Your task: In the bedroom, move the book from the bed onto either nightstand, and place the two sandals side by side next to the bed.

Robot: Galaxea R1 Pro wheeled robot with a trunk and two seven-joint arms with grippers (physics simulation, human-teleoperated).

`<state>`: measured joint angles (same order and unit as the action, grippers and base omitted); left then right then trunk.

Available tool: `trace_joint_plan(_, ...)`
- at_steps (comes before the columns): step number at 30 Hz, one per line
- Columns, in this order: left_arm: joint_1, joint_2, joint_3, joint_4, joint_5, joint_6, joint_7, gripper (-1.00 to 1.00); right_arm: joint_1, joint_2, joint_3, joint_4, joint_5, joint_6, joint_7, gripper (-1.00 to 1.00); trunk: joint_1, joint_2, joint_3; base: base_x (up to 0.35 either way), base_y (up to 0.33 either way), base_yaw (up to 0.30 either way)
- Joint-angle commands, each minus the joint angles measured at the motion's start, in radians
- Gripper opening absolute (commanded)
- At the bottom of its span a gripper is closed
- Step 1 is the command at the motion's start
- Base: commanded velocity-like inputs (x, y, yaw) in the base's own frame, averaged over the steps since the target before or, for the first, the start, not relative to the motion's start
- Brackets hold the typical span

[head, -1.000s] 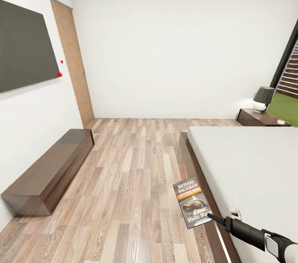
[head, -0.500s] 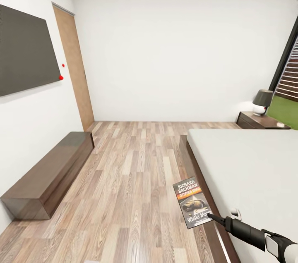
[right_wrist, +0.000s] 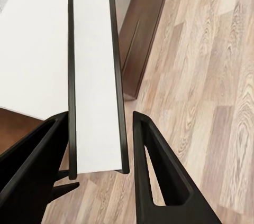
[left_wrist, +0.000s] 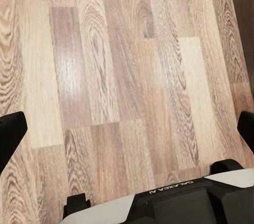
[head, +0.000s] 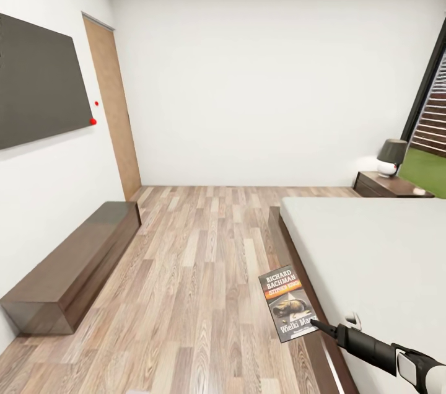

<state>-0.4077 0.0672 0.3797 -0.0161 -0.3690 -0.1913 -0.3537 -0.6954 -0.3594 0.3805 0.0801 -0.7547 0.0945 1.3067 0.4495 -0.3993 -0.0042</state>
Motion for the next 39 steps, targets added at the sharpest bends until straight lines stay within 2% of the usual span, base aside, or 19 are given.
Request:
trace_joint_plan(1, 0.0, 0.0, 0.008, 0.001, -0.01, -0.004, -0.002, 1.0, -0.001, 0.0, 0.008, 0.003, -0.01, 0.01, 0.005, -1.0, 0.0, -0.001, 0.001, 0.0, 0.0, 0.0)
trace_joint_plan(24, 0.0, 0.0, 0.008, 0.001, -0.01, -0.004, -0.002, 1.0, -0.001, 0.0, 0.008, 0.003, -0.01, 0.01, 0.004, -1.0, 0.0, -0.001, 0.038, 0.0, 0.0, -0.048)
trace_joint_plan(39, 0.0, 0.0, 0.008, 0.001, -0.01, -0.004, -0.002, 1.0, -0.001, 0.005, 0.008, 0.003, -0.009, 0.01, 0.005, -1.0, 0.0, -0.001, 0.041, 0.0, 0.0, -0.005)
